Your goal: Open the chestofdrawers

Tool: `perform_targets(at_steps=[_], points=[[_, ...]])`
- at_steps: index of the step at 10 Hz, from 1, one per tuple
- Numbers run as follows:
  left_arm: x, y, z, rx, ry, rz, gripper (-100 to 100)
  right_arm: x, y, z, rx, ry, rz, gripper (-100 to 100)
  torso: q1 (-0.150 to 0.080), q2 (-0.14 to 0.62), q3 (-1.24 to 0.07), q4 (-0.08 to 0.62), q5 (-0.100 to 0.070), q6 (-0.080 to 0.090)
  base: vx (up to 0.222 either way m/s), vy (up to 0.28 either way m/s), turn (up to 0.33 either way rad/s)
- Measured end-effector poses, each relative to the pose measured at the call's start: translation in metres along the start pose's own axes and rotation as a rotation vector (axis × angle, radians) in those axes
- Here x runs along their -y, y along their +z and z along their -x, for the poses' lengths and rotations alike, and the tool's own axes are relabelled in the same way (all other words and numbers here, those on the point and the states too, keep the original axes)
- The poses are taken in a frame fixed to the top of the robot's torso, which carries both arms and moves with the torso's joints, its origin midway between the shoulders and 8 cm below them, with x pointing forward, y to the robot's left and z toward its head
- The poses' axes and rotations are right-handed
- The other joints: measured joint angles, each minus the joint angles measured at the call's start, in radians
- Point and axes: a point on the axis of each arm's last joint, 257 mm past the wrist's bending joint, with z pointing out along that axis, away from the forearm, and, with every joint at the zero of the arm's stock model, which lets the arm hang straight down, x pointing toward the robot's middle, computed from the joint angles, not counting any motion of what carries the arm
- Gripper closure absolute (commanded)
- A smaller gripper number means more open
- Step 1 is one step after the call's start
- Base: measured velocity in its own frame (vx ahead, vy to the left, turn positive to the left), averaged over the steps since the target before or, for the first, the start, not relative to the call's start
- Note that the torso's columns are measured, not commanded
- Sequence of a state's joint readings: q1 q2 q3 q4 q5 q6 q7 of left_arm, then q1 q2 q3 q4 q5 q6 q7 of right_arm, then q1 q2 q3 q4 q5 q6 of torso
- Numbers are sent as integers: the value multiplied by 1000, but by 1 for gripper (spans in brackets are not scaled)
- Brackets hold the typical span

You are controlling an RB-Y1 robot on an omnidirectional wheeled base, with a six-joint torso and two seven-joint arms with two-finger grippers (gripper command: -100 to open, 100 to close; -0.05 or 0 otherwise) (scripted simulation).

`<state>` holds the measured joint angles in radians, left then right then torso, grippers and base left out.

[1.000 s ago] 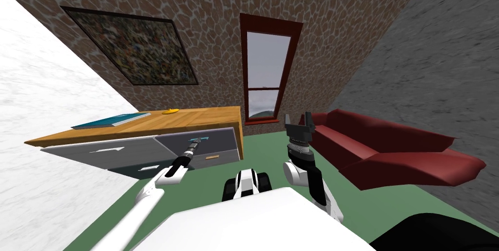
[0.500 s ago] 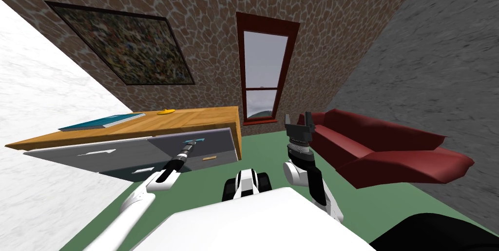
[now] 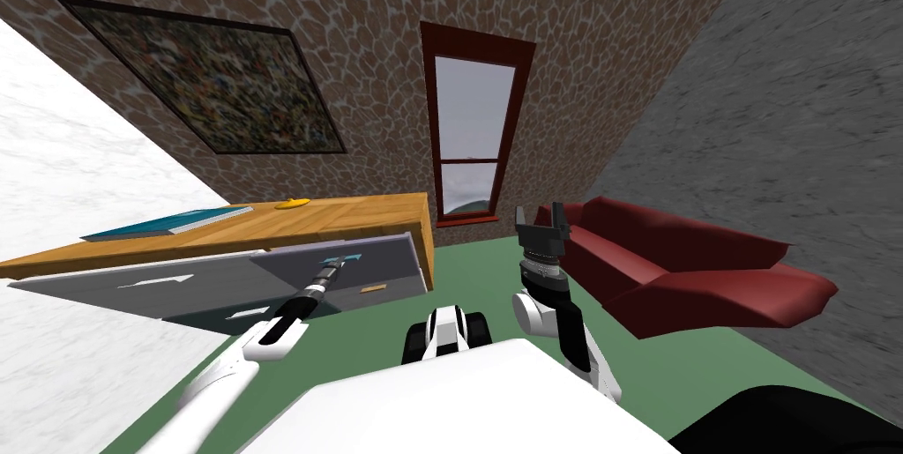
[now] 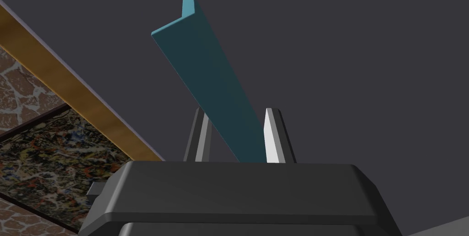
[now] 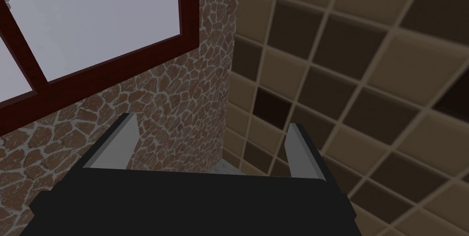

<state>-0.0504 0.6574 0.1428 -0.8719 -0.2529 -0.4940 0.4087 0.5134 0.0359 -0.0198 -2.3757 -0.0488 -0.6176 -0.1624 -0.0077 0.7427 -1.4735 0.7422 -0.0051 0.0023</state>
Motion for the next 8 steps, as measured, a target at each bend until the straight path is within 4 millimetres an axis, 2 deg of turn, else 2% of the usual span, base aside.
perform_targets(at_steps=[3,7,8], points=[[-10,-9,16,-6,-13,11,100,0,0,0,0,0,0,0,-1,-1,-1,-1,1,2,7,-42,-7],[-6,-14,19,-21,-22,-2,100,0,0,0,0,0,0,0,-1,6,4,1,0,-1,-131,-26,48],[-10,-16,17,-24,-26,6,100,0,0,0,0,0,0,0,0,-2,-1,1,-1,0,-155,-18,78]])
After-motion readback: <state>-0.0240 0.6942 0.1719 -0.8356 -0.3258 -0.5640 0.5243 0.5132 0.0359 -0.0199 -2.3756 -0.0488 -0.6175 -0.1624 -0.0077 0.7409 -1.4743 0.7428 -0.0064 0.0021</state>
